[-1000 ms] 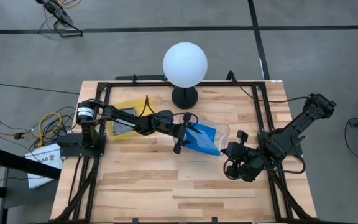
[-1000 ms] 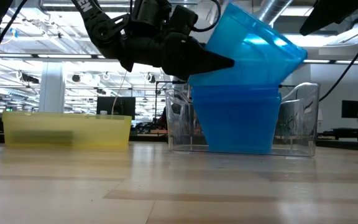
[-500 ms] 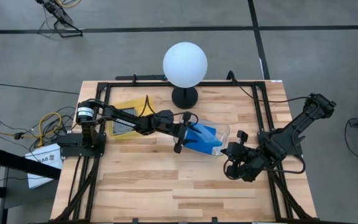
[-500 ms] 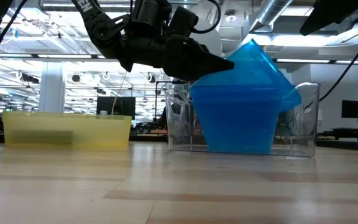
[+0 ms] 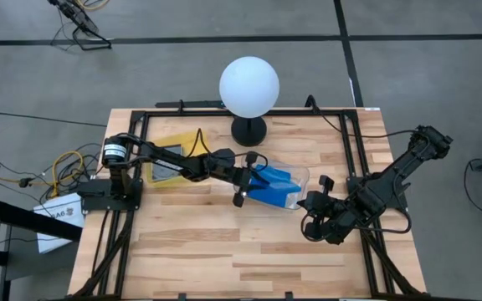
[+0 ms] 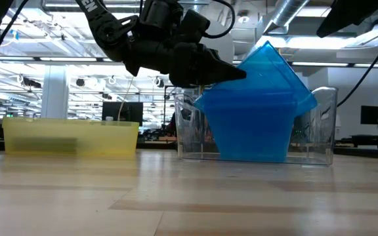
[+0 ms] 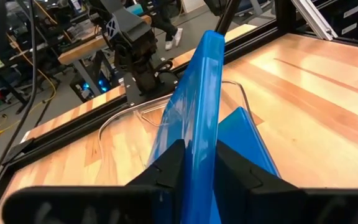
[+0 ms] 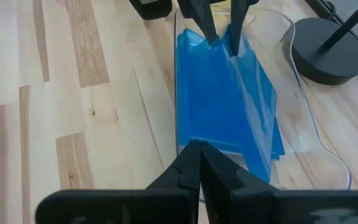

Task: Pick & place jewel cases by type
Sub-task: Put the blue CD case into the transparent bin

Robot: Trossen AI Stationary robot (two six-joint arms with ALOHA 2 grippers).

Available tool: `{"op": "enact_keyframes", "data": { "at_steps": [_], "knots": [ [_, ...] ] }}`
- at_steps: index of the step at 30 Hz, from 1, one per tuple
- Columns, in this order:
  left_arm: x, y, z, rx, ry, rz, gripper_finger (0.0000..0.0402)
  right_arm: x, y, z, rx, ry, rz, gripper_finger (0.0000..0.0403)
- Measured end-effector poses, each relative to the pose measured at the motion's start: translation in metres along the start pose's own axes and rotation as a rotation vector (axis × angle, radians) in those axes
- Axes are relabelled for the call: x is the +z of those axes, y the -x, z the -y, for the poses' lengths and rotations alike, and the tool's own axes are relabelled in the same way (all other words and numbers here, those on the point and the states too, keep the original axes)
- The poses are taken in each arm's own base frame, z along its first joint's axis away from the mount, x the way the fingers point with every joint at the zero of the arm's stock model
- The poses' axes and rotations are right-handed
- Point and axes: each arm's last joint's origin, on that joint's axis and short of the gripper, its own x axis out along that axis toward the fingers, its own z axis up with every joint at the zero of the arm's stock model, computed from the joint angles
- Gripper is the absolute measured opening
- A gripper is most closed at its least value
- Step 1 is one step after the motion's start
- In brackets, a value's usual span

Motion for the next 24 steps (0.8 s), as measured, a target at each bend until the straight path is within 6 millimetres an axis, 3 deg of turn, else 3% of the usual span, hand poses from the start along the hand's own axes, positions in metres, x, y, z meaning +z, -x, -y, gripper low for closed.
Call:
{"op": "enact_keyframes", "data": {
  "at_steps": [11,24],
  "knots": [
    [0.003,0.000,-0.003,0.059,-0.034,0.017,0.0033,0.000,-0.001,0.002,-0.017,0.002,-0.007,0.0000],
    [0.006,0.001,-0.005,0.102,-0.004,0.015,0.0030,0.008,-0.012,0.022,-0.193,0.055,0.010,0.0000]
  ]
}}
